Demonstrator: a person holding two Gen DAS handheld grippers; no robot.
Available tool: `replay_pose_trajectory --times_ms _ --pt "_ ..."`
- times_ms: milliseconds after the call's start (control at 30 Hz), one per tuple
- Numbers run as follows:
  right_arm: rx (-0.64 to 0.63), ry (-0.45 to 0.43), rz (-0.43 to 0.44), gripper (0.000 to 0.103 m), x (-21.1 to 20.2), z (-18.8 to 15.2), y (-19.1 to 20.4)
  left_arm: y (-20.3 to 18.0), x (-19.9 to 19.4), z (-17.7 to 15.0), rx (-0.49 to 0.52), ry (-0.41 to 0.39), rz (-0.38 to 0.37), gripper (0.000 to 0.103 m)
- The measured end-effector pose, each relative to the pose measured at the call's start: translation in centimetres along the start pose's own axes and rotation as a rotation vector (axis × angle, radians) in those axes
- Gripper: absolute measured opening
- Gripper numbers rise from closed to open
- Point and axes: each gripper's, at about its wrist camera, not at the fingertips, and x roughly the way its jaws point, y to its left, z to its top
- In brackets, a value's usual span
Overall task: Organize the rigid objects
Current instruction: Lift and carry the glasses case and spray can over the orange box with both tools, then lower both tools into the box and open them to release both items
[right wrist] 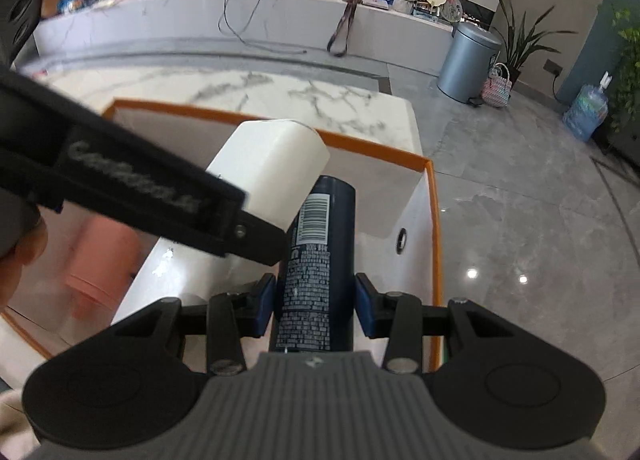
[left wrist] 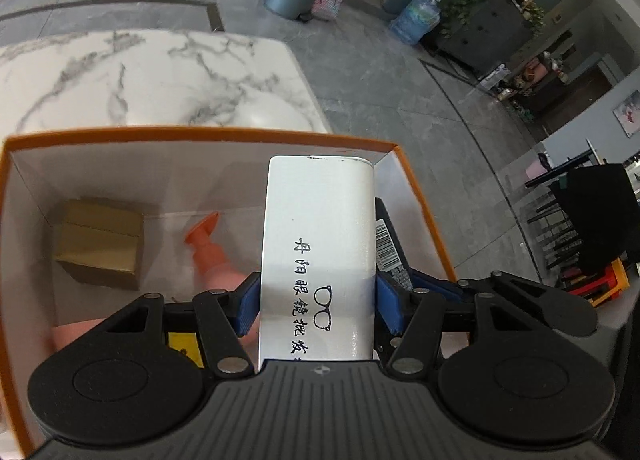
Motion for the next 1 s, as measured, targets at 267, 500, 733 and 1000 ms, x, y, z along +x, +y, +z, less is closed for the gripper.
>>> replay_pose_trajectory --times_ms 267,500,733,1000 --pt "-0.072 0.056 -0.026 0.042 1.9 -0.3 -0.6 0.1 2.2 0.2 -0.04 0.031 -0.01 0.069" --pt "-0.137 0.085 -0.045 0.042 3.4 -0.2 -0.3 -0.1 3.5 0.2 -0.029 0.045 0.019 0.069" --pt "-0.199 0.09 -0.065 0.042 4.0 0.3 0.3 -0.7 3.8 0.1 0.005 0.022 0.067 0.069" --pt "-0.208 0.074 -0.074 0.042 4.3 0.5 0.2 -1.4 3.8 0.1 0.046 0.013 0.117 0.069"
